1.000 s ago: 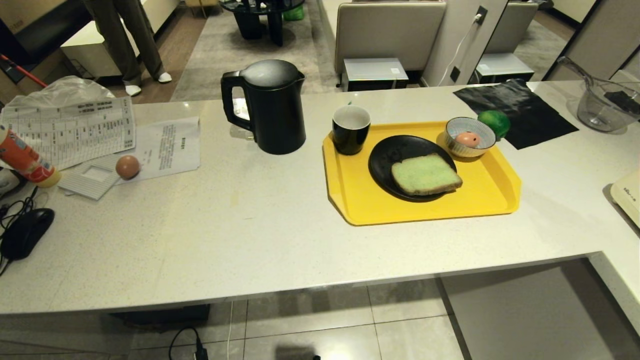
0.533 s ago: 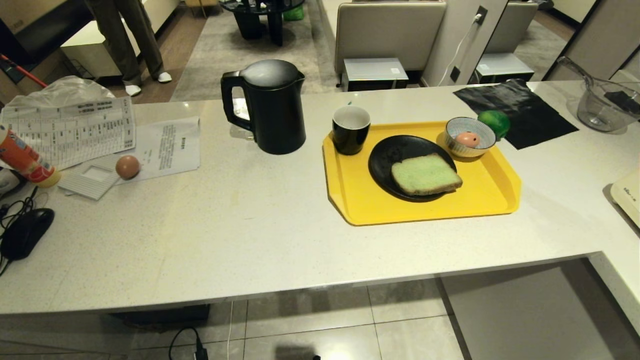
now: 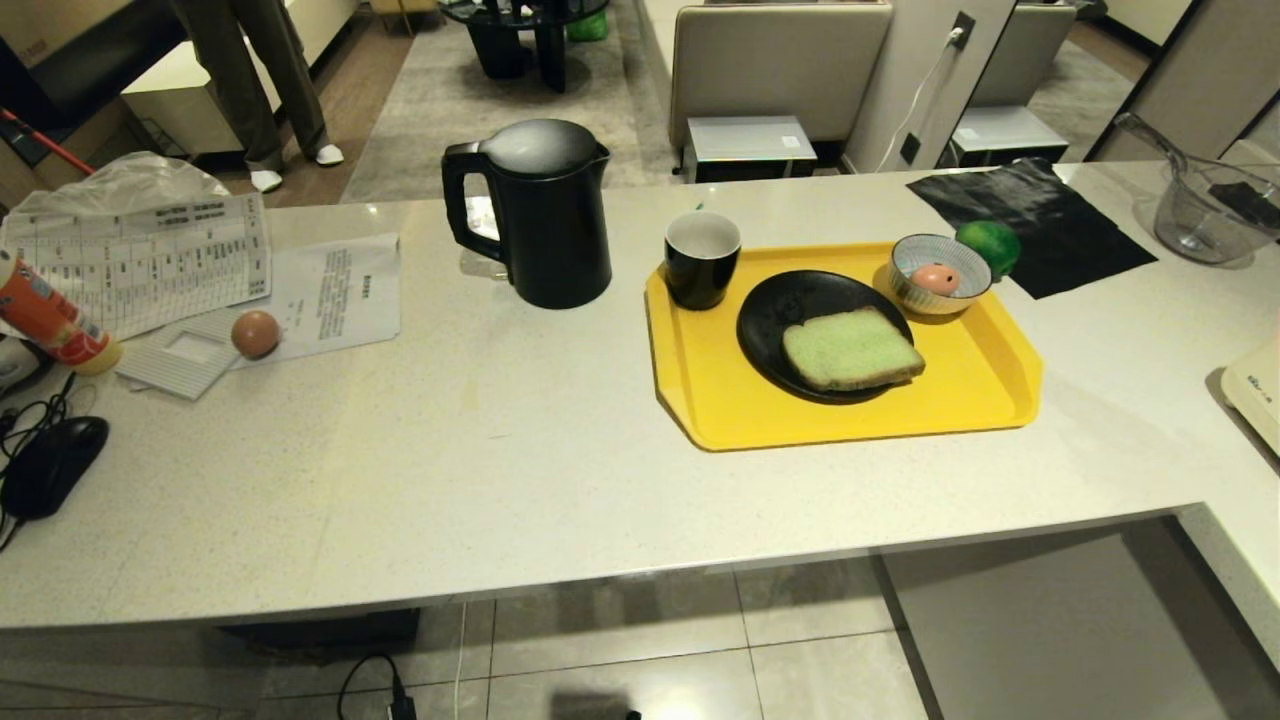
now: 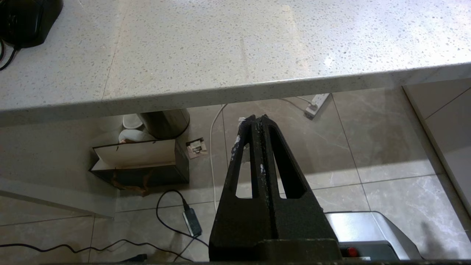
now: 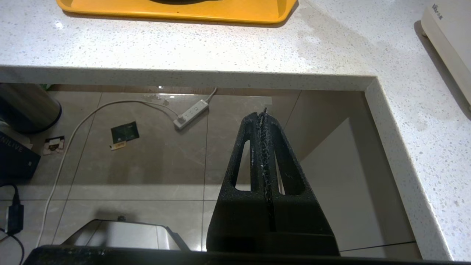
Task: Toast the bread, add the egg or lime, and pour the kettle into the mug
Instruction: Pick up the egg
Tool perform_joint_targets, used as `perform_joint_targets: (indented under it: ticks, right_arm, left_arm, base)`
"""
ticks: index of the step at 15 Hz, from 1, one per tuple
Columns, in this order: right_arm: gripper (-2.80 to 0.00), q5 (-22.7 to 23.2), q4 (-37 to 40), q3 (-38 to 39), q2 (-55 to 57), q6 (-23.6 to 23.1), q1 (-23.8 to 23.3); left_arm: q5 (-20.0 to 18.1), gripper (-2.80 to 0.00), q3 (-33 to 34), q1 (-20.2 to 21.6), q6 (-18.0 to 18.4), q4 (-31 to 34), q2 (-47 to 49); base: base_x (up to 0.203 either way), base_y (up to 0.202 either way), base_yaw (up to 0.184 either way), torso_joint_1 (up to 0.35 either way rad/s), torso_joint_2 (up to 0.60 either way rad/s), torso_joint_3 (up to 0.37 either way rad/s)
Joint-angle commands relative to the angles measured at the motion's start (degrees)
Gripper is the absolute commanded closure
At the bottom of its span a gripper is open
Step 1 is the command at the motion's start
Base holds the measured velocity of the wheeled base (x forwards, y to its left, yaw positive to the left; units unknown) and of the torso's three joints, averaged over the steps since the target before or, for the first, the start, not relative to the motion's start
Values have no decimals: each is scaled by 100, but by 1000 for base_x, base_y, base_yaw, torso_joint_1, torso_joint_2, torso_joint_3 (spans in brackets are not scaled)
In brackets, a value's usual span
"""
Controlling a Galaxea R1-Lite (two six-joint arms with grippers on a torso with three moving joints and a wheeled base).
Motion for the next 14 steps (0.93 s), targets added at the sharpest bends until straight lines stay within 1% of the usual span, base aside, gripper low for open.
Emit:
perform_joint_targets:
  ticks: [1, 14]
  right_arm:
    - [0, 2, -8, 149, 8, 21, 2]
    - [0, 2, -8, 149, 8, 21, 2]
  left_arm:
    - [0, 0, 0, 3, 0, 2, -4]
    - [0, 0, 2, -3, 0, 2, 3]
  base:
    - [0, 0, 0, 0, 0, 0]
    - [0, 0, 0, 0, 0, 0]
